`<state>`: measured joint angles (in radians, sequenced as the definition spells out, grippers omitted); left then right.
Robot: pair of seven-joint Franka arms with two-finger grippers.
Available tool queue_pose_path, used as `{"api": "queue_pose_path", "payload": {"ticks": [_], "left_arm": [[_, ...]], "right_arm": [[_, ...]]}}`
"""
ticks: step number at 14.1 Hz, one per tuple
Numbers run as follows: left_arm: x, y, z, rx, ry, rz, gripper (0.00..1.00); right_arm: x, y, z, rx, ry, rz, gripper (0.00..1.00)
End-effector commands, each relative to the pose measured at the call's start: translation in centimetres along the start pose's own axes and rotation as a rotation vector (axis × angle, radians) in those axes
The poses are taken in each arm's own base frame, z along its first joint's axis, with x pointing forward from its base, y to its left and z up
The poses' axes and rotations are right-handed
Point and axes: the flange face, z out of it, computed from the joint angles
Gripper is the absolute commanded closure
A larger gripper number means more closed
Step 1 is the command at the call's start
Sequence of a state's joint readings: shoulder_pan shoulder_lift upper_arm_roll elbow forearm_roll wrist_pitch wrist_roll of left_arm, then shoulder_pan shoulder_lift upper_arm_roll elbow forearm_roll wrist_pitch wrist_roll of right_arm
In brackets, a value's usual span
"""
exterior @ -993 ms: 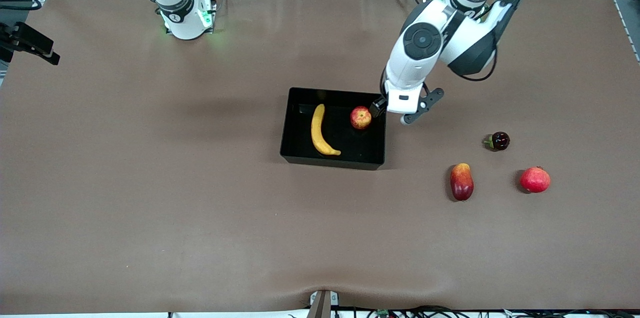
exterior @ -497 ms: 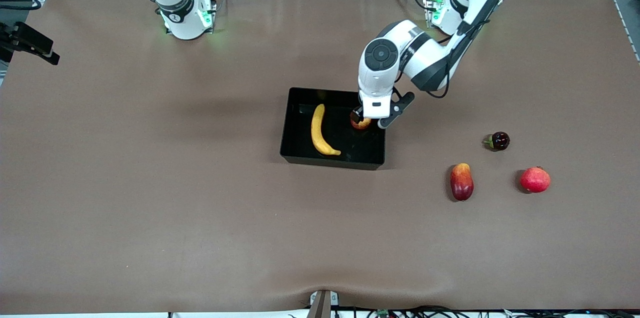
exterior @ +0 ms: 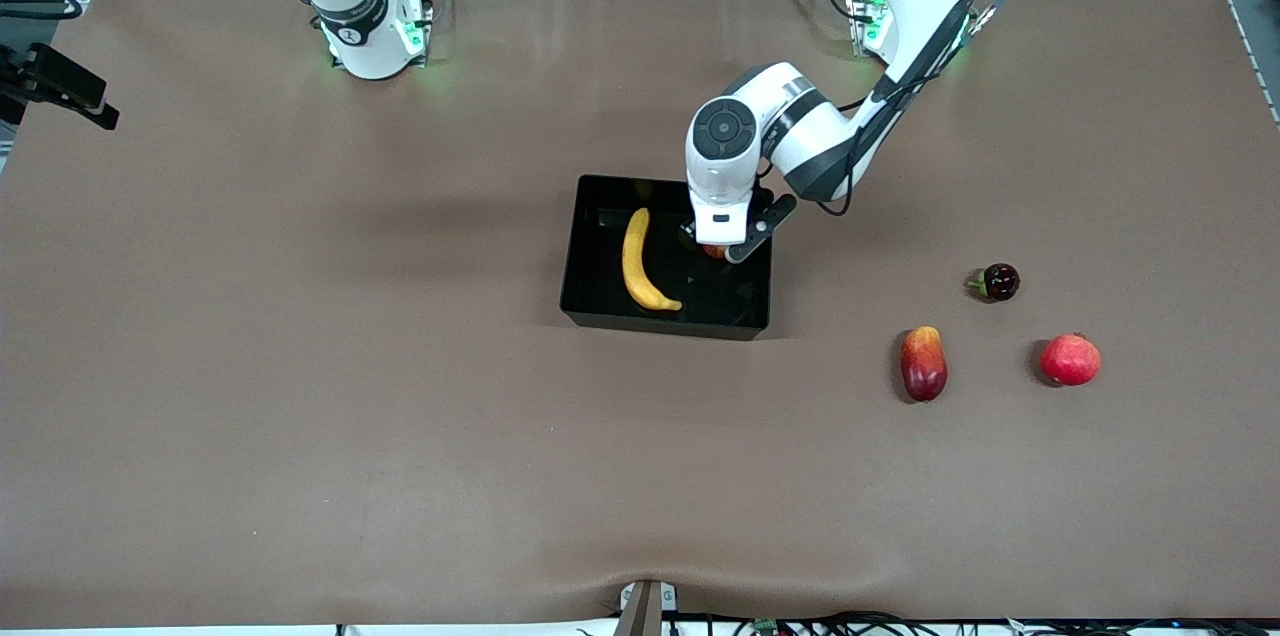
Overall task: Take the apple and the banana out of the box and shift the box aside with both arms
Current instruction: 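Lower the left gripper into the box and grasp the red-yellow apple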
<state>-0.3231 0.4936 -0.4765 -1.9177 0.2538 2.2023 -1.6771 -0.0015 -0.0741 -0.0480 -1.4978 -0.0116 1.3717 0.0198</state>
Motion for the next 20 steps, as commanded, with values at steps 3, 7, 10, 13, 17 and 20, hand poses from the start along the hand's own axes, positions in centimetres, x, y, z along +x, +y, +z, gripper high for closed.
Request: {"api": "queue_pose_path", "payload": {"ticks": [3, 7, 10, 13, 17, 20], "left_arm": [[0.0, 1.0, 2.7, -0.007, 0.035, 0.000, 0.00], [-0.2, 1.2, 4.5, -0.012, 0.013, 0.001, 0.05], [0.2, 0.8, 4.8, 0.007, 0.014, 0.000, 1.00], [1.3, 1.4, -0.3, -0.017, 0.054, -0.015, 1.00], [5.1, 3.7, -11.5, 0.016, 0.096, -0.045, 1.00], [12.3, 1.0, -17.5, 0.080, 0.095, 0.061, 1.00]], "right_arm": [[-0.3, -0.3, -0.7, 0.020, 0.012, -0.006, 0.00], [-0.3, -0.3, -0.7, 0.020, 0.012, -0.006, 0.00], [-0.3, -0.3, -0.7, 0.020, 0.012, -0.006, 0.00], [-0.4, -0.3, -0.8, 0.020, 0.013, -0.006, 0.00], [-0.3, -0.2, -0.6, 0.020, 0.010, -0.004, 0.00], [-0.3, -0.1, -0.7, 0.020, 0.012, -0.004, 0.00]]}}
